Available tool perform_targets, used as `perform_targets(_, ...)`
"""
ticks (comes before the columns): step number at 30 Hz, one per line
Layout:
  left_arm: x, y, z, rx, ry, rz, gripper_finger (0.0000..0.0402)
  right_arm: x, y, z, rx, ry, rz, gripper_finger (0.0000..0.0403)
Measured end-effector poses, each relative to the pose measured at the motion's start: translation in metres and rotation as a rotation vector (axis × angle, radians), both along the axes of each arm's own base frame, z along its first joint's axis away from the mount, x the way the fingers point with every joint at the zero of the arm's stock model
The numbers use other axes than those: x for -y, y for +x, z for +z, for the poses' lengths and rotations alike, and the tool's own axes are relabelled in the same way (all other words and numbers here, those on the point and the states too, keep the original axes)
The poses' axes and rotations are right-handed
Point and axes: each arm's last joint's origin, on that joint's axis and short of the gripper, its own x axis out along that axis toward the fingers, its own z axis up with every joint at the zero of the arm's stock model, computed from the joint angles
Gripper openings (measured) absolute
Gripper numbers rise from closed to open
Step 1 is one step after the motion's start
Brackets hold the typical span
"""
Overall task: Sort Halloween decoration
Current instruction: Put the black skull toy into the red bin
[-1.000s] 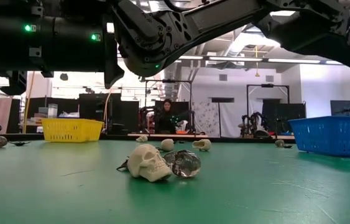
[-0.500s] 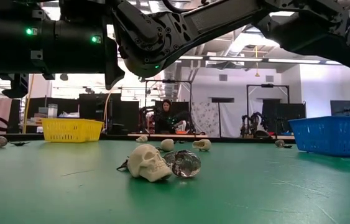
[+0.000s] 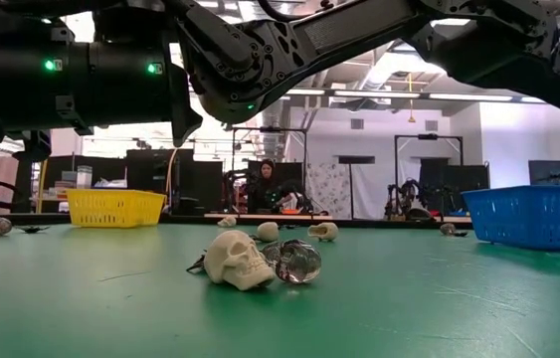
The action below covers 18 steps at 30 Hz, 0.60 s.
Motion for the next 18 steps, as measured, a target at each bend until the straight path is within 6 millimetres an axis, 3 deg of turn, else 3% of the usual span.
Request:
perform_targets(7, 0.019, 0.012, -0.021, -0.009, 0.174, -0.196, 0.0190, 0.000, 0.000, -0.001, -0.026, 0.032, 0.000, 0.0124)
perform_targets(18, 0.017, 0.011, -0.028, 0.033, 0.380, -0.461, 0.0190, 0.000, 0.000, -0.002, -0.040, 0.049, 0.001, 0.0124)
